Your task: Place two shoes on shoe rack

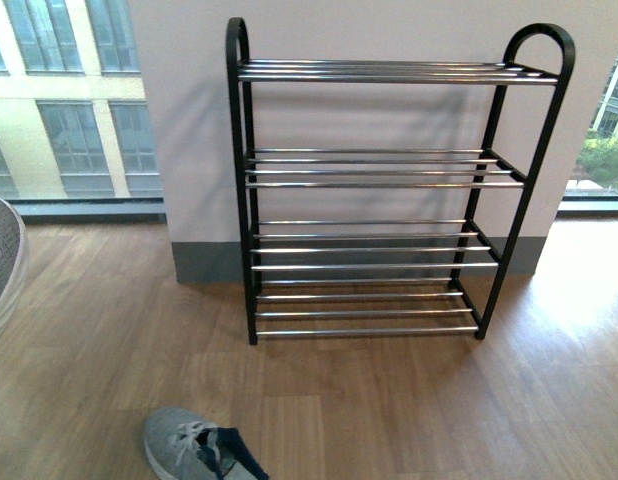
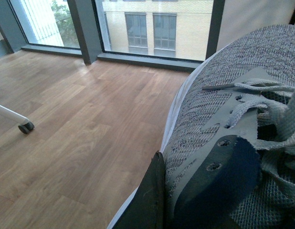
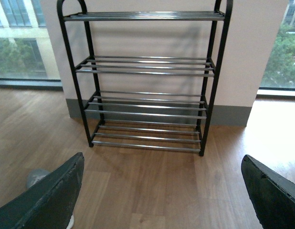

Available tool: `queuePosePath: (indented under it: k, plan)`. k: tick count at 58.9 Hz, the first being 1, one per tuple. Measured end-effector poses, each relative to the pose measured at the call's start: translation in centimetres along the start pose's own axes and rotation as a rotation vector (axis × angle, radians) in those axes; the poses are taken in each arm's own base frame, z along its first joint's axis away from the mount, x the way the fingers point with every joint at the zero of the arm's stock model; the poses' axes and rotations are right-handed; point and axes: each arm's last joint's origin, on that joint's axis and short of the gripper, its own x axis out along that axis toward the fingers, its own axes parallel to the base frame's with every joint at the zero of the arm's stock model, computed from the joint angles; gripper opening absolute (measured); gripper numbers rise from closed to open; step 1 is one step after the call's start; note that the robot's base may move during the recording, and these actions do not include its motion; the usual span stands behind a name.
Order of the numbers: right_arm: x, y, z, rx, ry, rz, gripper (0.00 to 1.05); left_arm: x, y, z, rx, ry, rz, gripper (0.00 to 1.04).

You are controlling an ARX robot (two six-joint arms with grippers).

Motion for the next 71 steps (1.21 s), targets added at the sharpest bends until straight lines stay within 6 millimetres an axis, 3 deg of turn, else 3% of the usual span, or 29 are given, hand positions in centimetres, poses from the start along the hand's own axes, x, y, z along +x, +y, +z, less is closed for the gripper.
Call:
queuePosePath:
  k: [42, 46, 55, 64, 71]
  plan:
    - [0.0, 0.0, 0.0, 0.000, 0.001, 0.002, 0.95, 0.0, 0.0, 0.0, 0.000, 0.000, 0.002, 0.02]
    - [0.3, 0.4, -0.5, 0.042, 0.102, 0.116, 0.95, 0.0, 0.0, 0.0, 0.000, 0.000, 0.006, 0.02]
    - [3.0, 1.9, -0.7, -0.028, 0.193, 0.219, 0.95, 0.0, 0.0, 0.0, 0.000, 0.000, 0.005, 0.02]
    - [8.6, 3.2, 0.5, -0.129, 0.219, 0.287, 0.95, 0.0, 0.0, 0.0, 0.000, 0.000, 0.005, 0.02]
    - [12.9, 4.5, -1.9, -0.189, 0.365, 0.338, 0.95, 0.0, 0.0, 0.0, 0.000, 0.000, 0.005, 0.02]
